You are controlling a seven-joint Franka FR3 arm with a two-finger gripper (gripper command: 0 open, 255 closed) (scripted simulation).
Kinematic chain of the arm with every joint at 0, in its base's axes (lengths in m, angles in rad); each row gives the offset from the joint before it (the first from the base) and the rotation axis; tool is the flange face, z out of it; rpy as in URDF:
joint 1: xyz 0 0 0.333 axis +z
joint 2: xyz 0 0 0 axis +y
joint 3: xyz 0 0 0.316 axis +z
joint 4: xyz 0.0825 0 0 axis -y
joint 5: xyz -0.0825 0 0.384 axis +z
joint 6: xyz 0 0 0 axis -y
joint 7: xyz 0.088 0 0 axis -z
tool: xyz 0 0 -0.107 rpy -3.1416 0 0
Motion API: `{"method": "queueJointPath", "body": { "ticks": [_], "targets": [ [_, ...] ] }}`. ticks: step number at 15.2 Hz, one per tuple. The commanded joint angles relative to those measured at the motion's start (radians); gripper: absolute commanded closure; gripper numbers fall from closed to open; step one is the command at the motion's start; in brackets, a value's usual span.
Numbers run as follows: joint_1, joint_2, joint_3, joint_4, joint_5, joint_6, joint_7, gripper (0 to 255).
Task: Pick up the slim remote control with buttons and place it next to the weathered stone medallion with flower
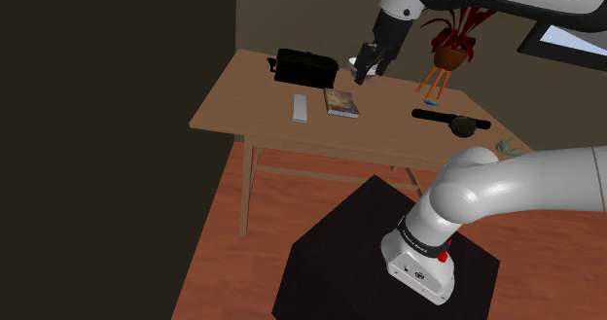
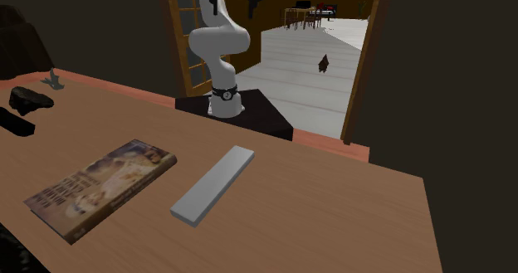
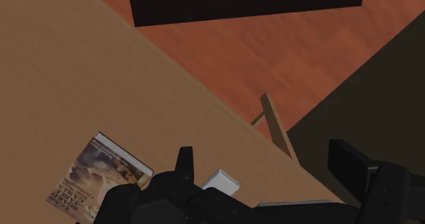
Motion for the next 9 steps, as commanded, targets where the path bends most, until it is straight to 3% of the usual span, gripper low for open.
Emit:
{"method": "queueJointPath", "body": {
  "ticks": [1,9],
  "targets": [
    [0.000,0.000,0.000,0.000,0.000,0.000,0.000,0],
    [-0.057,0.291,-0.001,0.055,0.008,0.204,0.114,0]
  ]
}}
